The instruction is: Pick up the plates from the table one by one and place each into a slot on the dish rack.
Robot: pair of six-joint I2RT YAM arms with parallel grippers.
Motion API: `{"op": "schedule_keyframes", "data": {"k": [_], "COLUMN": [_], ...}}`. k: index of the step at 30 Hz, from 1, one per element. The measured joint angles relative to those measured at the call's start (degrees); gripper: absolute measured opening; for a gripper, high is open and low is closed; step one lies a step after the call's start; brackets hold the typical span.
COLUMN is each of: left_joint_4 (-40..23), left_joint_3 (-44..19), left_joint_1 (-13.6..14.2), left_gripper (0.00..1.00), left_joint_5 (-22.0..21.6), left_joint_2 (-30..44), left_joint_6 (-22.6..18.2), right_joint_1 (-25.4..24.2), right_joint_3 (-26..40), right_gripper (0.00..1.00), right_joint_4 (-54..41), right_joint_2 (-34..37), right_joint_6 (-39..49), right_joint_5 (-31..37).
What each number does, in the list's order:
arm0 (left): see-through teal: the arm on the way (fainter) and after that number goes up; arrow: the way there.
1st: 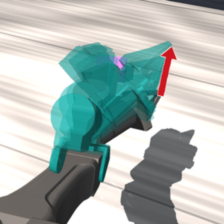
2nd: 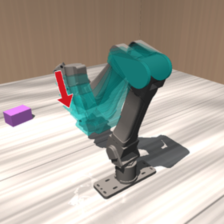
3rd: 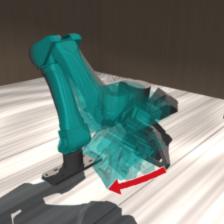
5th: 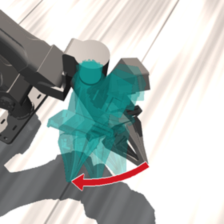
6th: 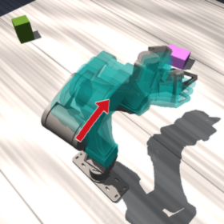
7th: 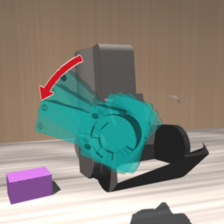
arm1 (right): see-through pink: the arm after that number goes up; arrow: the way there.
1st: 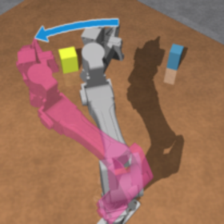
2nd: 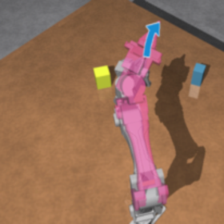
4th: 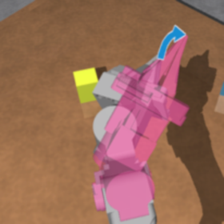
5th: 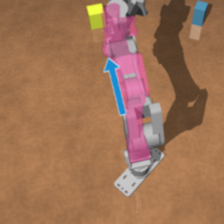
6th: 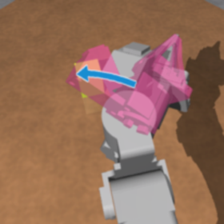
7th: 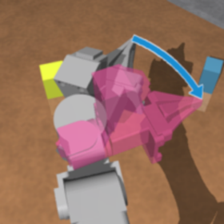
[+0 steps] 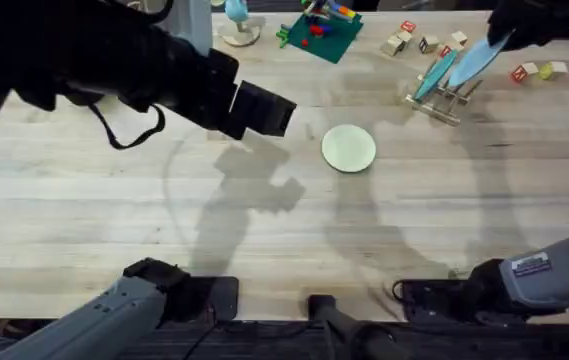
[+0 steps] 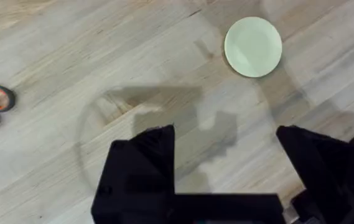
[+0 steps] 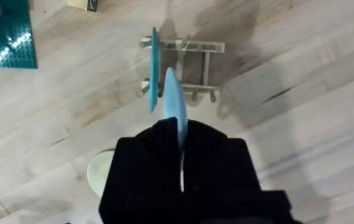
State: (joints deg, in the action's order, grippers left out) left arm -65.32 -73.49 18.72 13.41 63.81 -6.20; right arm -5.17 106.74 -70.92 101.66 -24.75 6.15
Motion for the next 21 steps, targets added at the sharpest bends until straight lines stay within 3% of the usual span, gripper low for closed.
{"op": "schedule_keyframes", "data": {"k": [21], "left_joint_4": [-0.02], "left_joint_3": [0.00], "left_joint_1": [0.02], "left_gripper": [0.995], "left_joint_5": [0.00], "left_joint_2": [0.00], "left_joint_6": [0.02], "right_joint_1": [0.00], "right_joint_3": [0.00], "right_gripper": [0.029], "right_joint_4": [4.97], "right_joint_2": [9.23], "right_joint_6": [0.61], "right_joint_5": [0.02]}}
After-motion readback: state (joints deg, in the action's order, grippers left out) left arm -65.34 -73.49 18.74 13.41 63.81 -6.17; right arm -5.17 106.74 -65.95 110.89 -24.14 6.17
